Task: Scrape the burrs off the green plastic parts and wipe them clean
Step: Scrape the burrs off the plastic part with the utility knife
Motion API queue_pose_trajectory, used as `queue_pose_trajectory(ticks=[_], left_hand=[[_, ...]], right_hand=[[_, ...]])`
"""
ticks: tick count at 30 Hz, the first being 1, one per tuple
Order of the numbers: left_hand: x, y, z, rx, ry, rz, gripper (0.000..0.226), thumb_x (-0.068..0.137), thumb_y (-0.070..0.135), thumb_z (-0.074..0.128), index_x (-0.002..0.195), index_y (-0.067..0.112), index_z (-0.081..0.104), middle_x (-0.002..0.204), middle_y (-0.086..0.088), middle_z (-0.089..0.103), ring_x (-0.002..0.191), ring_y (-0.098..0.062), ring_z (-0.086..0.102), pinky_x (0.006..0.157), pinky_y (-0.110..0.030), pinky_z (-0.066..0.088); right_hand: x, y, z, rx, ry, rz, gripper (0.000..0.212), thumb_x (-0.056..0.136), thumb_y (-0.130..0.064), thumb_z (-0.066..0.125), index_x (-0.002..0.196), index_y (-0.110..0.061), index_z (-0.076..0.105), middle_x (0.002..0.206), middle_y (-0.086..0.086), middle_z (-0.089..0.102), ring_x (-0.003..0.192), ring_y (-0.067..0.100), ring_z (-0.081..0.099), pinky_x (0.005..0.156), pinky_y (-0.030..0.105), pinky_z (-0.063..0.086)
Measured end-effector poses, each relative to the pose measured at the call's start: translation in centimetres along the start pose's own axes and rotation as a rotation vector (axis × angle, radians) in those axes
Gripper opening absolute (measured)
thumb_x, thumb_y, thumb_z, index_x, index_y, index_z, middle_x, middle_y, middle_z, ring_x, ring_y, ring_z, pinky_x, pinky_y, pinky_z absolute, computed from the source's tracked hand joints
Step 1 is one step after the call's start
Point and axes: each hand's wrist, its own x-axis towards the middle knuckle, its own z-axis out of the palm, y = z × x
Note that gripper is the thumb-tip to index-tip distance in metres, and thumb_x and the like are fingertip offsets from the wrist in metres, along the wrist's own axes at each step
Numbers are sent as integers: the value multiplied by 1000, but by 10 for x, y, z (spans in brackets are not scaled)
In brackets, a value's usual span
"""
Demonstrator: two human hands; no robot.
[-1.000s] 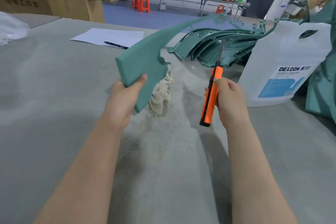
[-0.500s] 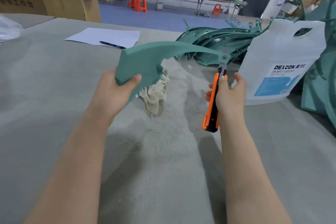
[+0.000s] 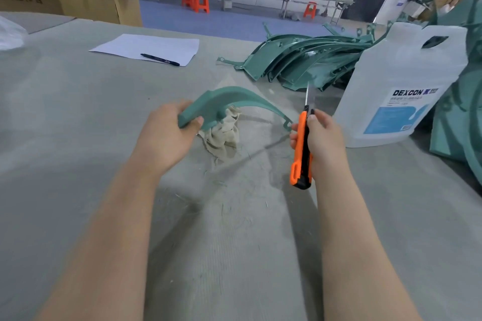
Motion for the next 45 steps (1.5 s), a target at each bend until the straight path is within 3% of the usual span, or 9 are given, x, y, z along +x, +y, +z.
queue_pose_trajectory(ticks=[3,7,11,18,22,27,32,38,45], left_hand=[[1,-4,-2,-17,-46,-63,11,94,16,57,93,25,62,74,10,58,76,-20,53,60,-24,37],[-1,-5,-4,-53,-83,-128,13,93,16,58,98,27,63,81,3,64,84,-23,57,69,-29,38],[-1,-4,-6,-53,-129,-150,14,91,12,58,98,21,65,96,-11,69,94,-32,61,82,-40,47],[-1,-3,-7,-66,-158,-168,23,88,6,54,106,15,65,103,-25,64,94,-43,62,74,-47,50],[-1,-4,-5,-69,-170,-178,24,88,6,54,106,17,65,103,-25,64,87,-41,62,70,-37,43],[0,-5,-5,-82,-139,-191,22,87,6,54,104,15,65,103,-25,64,78,-27,55,69,-37,42],[1,-5,-1,-46,-117,-159,23,86,5,55,104,14,66,99,-25,65,84,-42,62,70,-45,50],[2,-8,-2,-92,-124,-189,23,86,5,56,100,19,66,99,-25,65,74,-25,54,67,-35,40],[3,-6,0,-75,-120,-188,23,85,3,54,102,14,65,98,-24,66,75,-29,57,67,-38,45]], right_hand=[[0,6,-1,-23,-22,74,30,101,-9,41,128,-7,52,81,12,61,47,12,53,44,21,48],[-4,11,-1,-79,-60,107,22,100,-5,40,105,0,61,75,13,56,49,15,50,41,20,46],[-7,13,0,-104,-98,131,27,102,-6,40,80,-12,55,72,15,56,53,20,50,41,20,46],[-10,11,3,-69,-184,143,25,102,-8,41,85,-16,59,76,15,61,42,14,52,42,21,49],[-17,9,12,-104,-323,95,29,103,-12,42,86,-22,63,80,13,66,47,13,55,47,23,50],[-25,8,21,-135,-378,33,28,103,-14,43,90,-30,62,84,13,67,51,14,56,49,24,51],[-31,5,25,-53,-480,48,24,102,-11,44,103,-22,65,76,9,70,50,13,56,47,22,49],[-41,4,36,-96,-597,-33,28,102,-12,44,100,-28,67,75,5,70,52,14,56,49,23,49],[-53,-1,38,-44,-776,-3,30,103,-12,43,129,-15,58,77,6,70,50,13,54,46,21,47]])
